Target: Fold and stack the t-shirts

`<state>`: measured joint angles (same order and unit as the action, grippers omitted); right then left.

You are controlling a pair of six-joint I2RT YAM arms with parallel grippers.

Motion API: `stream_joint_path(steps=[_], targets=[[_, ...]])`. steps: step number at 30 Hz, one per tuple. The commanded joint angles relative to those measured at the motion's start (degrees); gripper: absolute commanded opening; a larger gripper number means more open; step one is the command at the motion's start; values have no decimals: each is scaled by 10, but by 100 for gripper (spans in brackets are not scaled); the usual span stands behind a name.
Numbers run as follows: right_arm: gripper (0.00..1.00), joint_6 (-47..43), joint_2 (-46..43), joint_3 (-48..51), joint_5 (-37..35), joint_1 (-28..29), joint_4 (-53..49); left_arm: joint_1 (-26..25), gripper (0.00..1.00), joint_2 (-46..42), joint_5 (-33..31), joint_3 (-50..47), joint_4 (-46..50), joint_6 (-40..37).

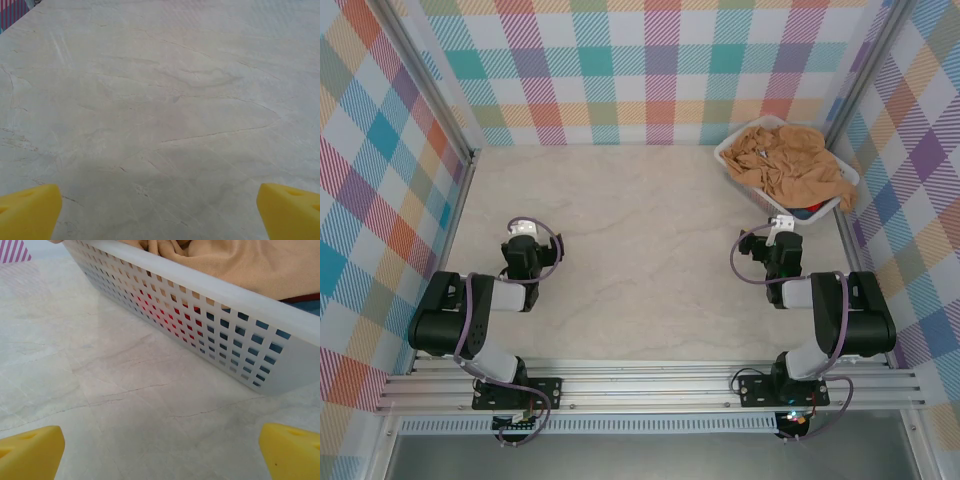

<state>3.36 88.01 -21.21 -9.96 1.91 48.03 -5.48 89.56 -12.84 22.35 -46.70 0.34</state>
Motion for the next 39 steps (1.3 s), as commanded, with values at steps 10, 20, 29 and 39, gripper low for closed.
stream_joint_path(steps=[10,20,29,39], targets=[[100,-7,-1,-8,3,1,27,1,100,1,9,10,-10,-9],[100,-49,-93,36,-75,54,52,-31,100,-100,-61,17,76,-25],[100,182,-261,-396,-61,78,-619,-125,100,-260,-206,295,347,72],[66,332,72,-723,135,-116,-881,-90,92,0,68,777,835,298]])
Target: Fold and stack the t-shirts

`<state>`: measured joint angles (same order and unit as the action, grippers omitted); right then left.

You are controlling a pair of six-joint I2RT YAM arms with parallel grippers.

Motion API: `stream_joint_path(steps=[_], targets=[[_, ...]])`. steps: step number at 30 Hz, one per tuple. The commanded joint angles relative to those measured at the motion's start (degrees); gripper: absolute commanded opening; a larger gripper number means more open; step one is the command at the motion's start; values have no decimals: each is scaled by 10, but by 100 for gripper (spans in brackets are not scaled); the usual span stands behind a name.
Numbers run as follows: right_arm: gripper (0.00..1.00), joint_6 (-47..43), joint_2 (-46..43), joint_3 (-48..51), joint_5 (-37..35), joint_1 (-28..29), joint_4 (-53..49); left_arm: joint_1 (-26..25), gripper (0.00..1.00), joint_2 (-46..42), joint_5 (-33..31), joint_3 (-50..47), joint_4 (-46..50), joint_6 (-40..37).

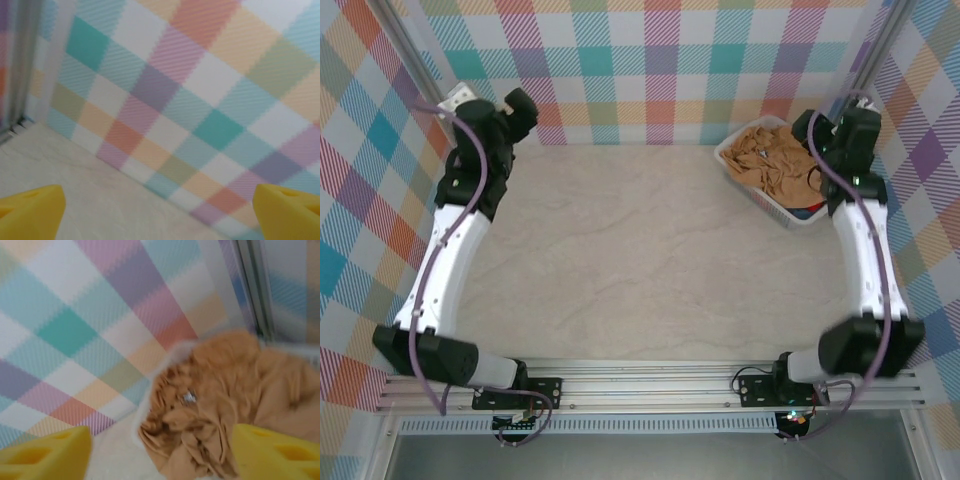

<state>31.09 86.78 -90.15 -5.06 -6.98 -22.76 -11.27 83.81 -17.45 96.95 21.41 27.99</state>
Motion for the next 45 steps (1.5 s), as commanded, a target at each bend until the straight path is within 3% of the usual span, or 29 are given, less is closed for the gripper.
stream_joint_path(steps=[1,6,14,17,22,24,26,28,37,43,45], targets=[[63,54,116,-54,105,-36,-181,-45,91,69,129,45,155,18],[62,45,233,-132,183,-49,-190,-97,86,82,185,32,135,23],[53,44,321,-182,207,-31,-179,-133,85,68,190,-14,130,39],[48,51,351,-204,213,-23,-189,-139,85,68,189,-16,135,39],[30,54,383,-237,204,-14,-206,-140,84,61,187,-12,141,37],[32,53,385,-250,185,-12,-230,-140,84,60,183,-6,148,34],[44,51,376,-253,162,-10,-249,-140,84,56,180,-1,153,30],[49,45,359,-240,132,-7,-247,-140,83,53,179,0,154,29],[52,60,404,-251,132,11,-270,-140,83,49,181,3,157,30],[25,70,408,-246,144,11,-234,-140,82,39,175,2,166,29],[7,68,396,-253,144,11,-224,-140,81,32,169,-1,169,27]])
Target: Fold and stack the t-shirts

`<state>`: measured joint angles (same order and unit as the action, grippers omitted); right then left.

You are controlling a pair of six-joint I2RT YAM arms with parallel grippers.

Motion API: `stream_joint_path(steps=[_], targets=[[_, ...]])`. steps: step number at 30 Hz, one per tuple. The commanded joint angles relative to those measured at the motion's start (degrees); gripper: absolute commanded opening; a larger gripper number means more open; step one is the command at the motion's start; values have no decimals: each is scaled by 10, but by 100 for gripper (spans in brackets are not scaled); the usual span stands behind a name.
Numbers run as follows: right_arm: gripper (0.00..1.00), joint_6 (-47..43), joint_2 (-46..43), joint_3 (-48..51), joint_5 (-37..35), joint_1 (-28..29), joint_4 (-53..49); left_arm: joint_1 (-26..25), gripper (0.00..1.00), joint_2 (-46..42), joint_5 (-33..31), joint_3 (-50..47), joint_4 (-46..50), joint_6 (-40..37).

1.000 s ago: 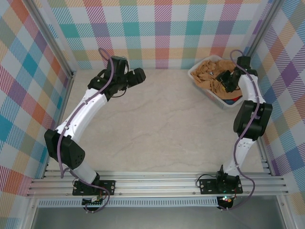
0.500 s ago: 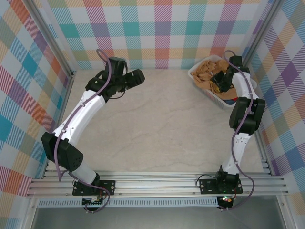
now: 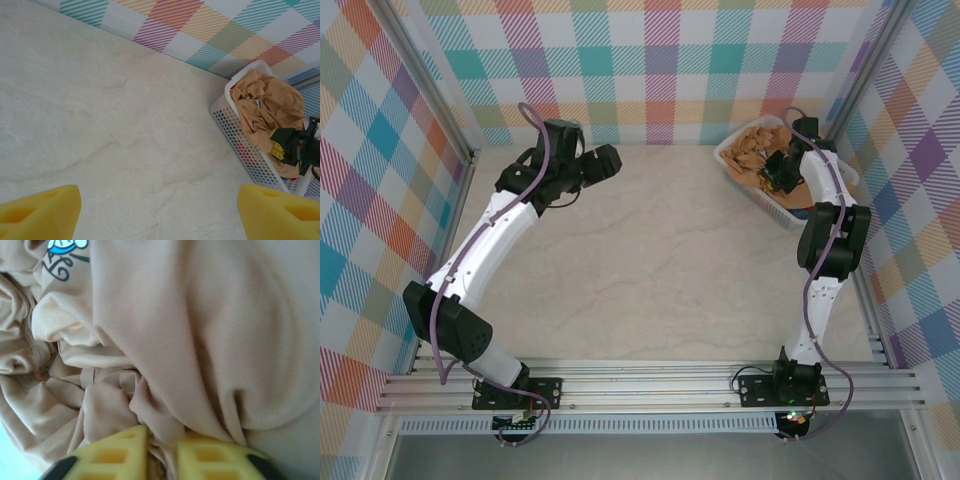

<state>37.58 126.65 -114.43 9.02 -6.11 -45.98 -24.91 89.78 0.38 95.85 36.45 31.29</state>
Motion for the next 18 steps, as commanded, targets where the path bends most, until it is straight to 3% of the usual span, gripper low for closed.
stream_joint_path(steps=[1,9,15,18], targets=[[0,2,-15,-8,1,3,21,-4,81,-31,-11,10,20,-7],[0,-12,-149,-15,-27,12,101,-3,78,-44,-34,10,24,-7],[0,-60,-242,-45,8,58,207,-3,77,-36,-70,27,29,-6],[0,-59,-264,-85,43,94,236,-3,77,-30,-119,43,54,-1]])
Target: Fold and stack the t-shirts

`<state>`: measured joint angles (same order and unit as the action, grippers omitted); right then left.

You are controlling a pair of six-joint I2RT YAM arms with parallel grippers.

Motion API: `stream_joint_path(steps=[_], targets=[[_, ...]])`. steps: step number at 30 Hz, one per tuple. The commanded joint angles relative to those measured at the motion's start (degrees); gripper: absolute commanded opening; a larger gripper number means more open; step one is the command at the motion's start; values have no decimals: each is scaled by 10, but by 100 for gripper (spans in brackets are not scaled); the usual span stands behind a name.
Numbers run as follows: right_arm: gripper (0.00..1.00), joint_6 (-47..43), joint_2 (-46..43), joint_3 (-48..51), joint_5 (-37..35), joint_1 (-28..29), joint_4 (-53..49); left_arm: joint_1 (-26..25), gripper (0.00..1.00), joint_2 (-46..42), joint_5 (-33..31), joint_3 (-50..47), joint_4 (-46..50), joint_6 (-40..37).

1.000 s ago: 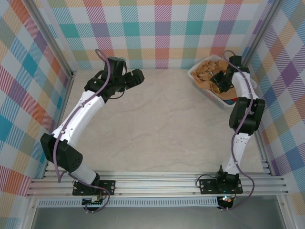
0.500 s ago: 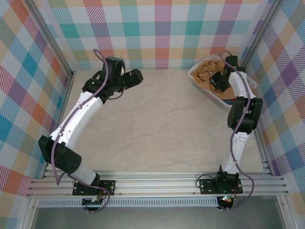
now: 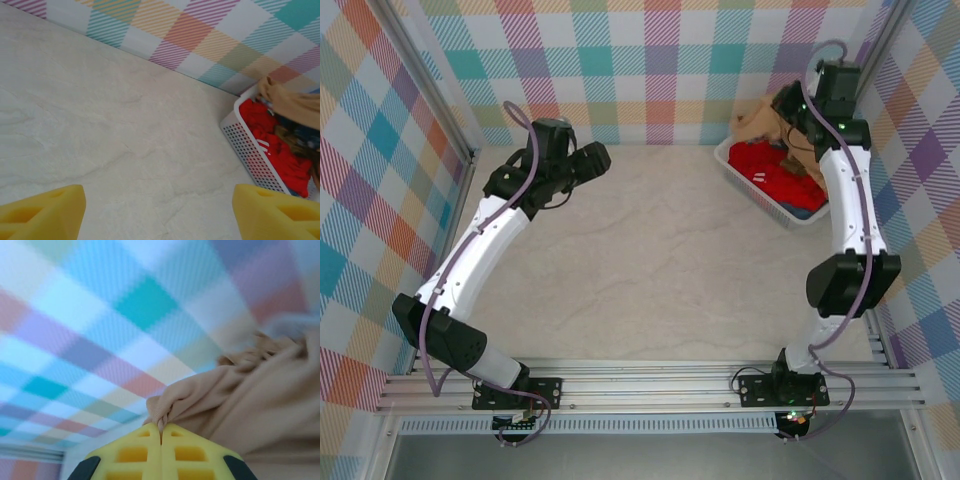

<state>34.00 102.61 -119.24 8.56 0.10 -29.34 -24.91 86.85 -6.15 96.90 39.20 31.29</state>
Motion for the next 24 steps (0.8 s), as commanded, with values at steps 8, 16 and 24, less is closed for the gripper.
stream_joint_path(steps=[8,16,24], targets=[[0,0,-1,-112,102,217,53,8,81,-10,-240,70,117,14],[27,70,133,42,232,380,68,23,82,-76,-318,8,160,40],[48,21,79,214,162,382,8,47,82,-114,-197,-114,212,60]])
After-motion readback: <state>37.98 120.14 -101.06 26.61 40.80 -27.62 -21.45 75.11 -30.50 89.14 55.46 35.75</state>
